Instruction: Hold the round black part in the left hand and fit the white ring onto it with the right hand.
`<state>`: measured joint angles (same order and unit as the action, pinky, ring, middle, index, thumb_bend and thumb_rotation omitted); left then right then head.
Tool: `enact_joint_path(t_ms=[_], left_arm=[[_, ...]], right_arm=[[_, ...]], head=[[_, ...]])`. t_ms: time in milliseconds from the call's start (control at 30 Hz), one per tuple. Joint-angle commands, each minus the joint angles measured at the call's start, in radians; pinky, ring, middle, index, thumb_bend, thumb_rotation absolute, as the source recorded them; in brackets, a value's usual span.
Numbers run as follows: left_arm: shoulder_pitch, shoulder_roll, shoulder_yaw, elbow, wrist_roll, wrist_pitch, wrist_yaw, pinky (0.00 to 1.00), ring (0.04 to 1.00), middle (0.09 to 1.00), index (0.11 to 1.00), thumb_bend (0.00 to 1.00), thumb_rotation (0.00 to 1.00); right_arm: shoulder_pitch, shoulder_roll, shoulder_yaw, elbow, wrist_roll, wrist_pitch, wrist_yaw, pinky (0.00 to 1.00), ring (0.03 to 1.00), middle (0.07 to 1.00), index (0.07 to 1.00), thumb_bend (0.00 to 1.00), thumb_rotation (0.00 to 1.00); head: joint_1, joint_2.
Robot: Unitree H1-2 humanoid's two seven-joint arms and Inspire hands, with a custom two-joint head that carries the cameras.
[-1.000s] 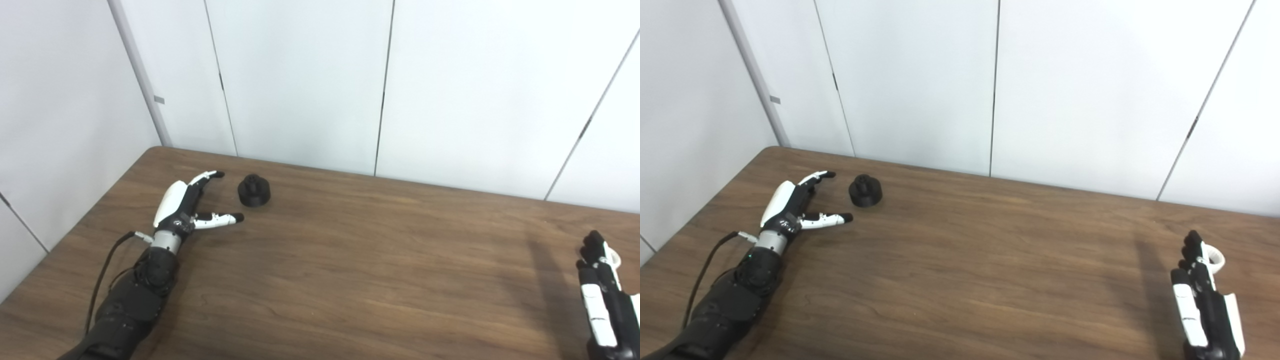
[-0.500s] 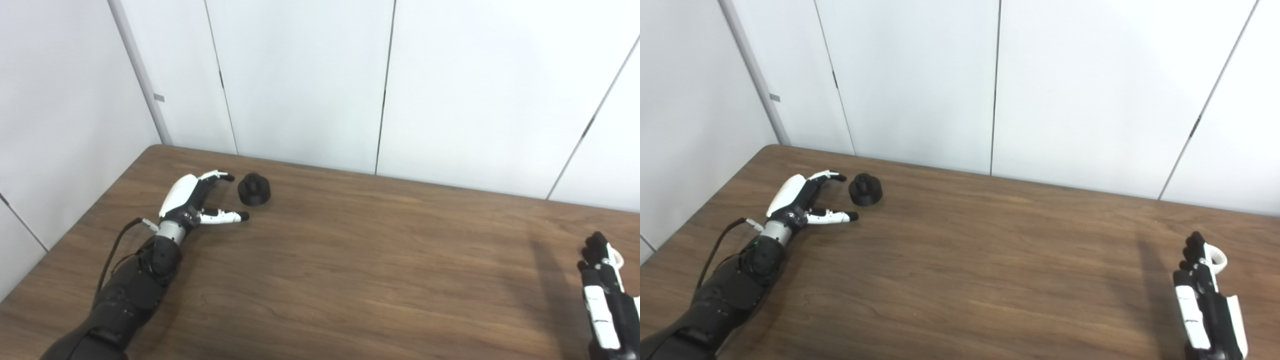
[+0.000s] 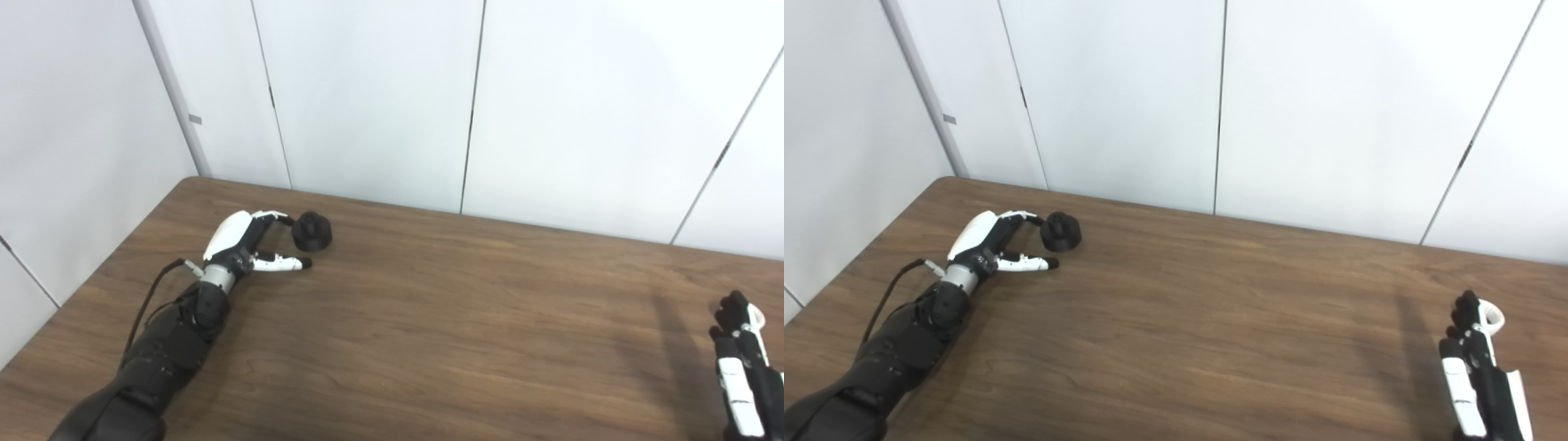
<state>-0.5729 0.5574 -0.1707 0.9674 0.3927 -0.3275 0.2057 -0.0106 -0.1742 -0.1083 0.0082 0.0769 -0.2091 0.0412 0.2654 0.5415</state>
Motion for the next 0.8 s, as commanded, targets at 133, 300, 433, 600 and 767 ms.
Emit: enact_joint_path(t_ms=[133,300,433,600,767], left_arm=[[-0.036,-0.006,-0.032,0.046,0.018,0.016,-0.028,0.91,0.916,0.862,0.743,0.97,0.34],[-0.05,-0.008,-0.049,0.058,0.019,0.014,-0.033,0.91,0.911,0.856,0.743,0.97,0.35],[-0.066,-0.013,-0.056,0.079,0.016,0.009,-0.032,0.9,0.9,0.846,0.735,0.97,0.34],[-0.08,-0.013,-0.064,0.08,0.013,0.025,-0.053,0.9,0.902,0.851,0.737,0.97,0.34],[-0.093,-0.014,-0.073,0.102,0.013,0.014,-0.057,0.91,0.9,0.85,0.735,0.97,0.34]], right_arm=[[0.079,0.026,0.002,0.007,0.018,0.008,0.0,1.0,1.0,1.0,1.0,0.35,0.83],[0.09,0.026,0.002,-0.003,0.024,0.0,0.003,1.0,1.0,1.0,1.0,0.36,0.83],[0.101,0.03,0.0,-0.029,0.028,0.02,-0.003,1.0,1.0,1.0,1.0,0.39,0.83],[0.109,0.031,-0.001,-0.044,0.0,0.026,-0.015,1.0,1.0,1.0,0.998,0.41,0.85],[0.113,0.038,-0.004,-0.056,0.008,0.033,-0.01,1.0,1.0,1.0,1.0,0.4,0.83]], head=[[0.005,0.005],[0.008,0.007],[0.007,0.012],[-0.001,0.017],[-0.007,0.02]])
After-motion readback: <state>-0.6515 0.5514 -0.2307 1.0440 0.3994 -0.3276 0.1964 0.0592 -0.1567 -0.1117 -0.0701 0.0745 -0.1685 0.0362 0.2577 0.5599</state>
